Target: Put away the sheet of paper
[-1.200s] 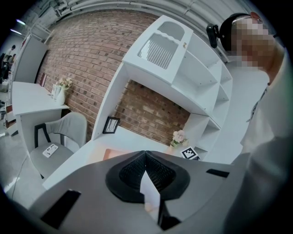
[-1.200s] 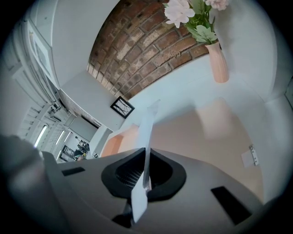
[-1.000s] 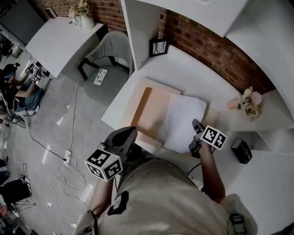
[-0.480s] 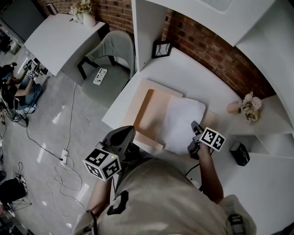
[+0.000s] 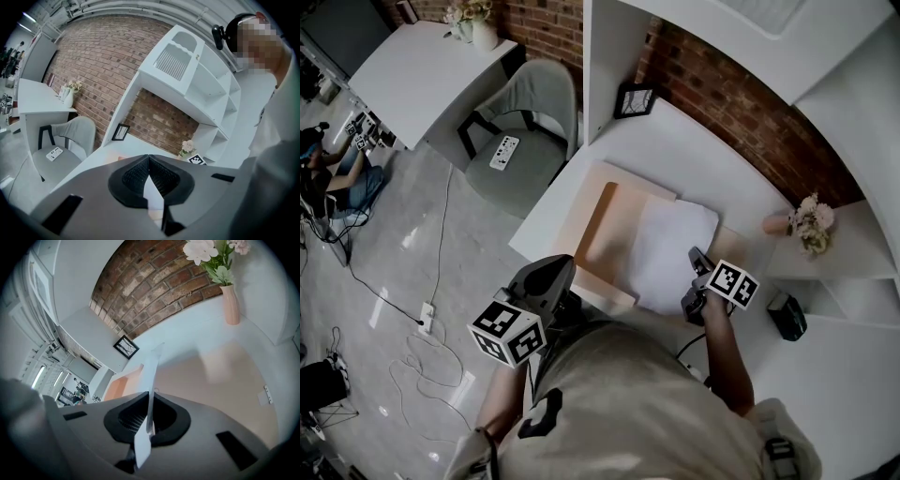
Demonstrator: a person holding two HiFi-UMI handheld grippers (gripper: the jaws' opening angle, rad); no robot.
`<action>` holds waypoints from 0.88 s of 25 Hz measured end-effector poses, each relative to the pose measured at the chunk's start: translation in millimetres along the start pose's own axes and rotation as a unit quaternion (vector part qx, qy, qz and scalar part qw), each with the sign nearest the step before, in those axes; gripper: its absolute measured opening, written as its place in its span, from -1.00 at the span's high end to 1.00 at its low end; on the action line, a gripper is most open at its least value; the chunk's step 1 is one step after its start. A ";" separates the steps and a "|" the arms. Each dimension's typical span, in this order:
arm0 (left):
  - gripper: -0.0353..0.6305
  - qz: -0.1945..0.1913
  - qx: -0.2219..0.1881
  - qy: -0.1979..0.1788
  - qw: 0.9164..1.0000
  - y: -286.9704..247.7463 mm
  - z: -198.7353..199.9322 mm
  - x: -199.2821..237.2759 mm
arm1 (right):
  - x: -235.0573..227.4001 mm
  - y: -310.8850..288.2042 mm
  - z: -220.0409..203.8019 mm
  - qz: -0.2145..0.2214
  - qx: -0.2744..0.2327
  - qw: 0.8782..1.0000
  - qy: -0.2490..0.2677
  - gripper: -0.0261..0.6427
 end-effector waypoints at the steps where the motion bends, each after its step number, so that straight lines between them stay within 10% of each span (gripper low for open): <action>1: 0.85 0.001 -0.001 0.001 1.000 0.7 0.2 1.3 | 1.0 -0.9 -0.2 0.000 0.000 1.000 0.001 0.84; 22: 0.85 0.000 -0.012 0.019 1.000 25.9 1.8 41.1 | 27.4 -12.0 -13.3 -0.016 -0.008 1.000 0.001 0.84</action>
Point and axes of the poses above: the fingertips, and each gripper's own axes: y backward along the fingers, x to its left, z out of its top, the point moved 4 cm from there along y, backward along the fingers, and after that the axes turned 4 degrees about z, right-handed, at the moved point
